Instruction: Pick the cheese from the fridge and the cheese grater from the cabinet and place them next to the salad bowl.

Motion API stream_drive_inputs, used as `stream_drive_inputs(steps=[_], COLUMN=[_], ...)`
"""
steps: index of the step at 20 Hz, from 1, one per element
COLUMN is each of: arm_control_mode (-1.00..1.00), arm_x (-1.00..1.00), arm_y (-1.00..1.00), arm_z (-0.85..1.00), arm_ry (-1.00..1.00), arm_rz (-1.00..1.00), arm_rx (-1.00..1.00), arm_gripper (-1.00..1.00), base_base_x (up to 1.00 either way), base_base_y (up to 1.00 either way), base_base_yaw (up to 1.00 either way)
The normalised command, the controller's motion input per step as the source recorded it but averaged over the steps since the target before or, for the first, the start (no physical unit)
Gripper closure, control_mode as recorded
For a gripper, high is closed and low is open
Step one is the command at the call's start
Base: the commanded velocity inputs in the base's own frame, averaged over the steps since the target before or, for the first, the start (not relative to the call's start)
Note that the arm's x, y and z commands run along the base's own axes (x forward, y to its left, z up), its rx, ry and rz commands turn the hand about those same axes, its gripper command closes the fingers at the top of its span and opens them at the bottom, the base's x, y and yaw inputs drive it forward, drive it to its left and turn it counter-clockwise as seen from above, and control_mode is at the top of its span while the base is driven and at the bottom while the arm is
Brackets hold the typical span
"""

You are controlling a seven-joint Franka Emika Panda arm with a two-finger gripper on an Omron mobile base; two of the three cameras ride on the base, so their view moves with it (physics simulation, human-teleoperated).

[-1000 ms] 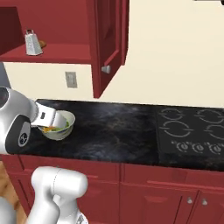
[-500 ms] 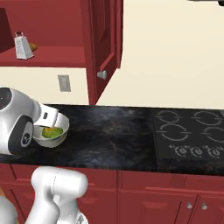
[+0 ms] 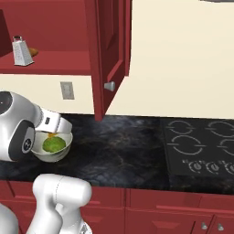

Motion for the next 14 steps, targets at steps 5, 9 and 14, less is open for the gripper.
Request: stream_drive_inputs(steps=[5,9,14], arm_control_mode=[1.0,-1.0,-1.0], arm_x=[0.0,0.01,-0.05], arm_y=[0.0,-0.36,-0.4], arm_z=[0.0,0.0,-0.2], arm_ry=[0.0,0.0,0.01], arm_rz=[0.0,0.05,0.22], arm_rx=[0.0,0.0,0.01], arm_gripper=[1.0,1.0,1.0], base_base_x=[0.0,0.0,0.0], base_base_y=[-0.03,0.0,0.0], base_base_yaw=[0.0,0.0,0.0])
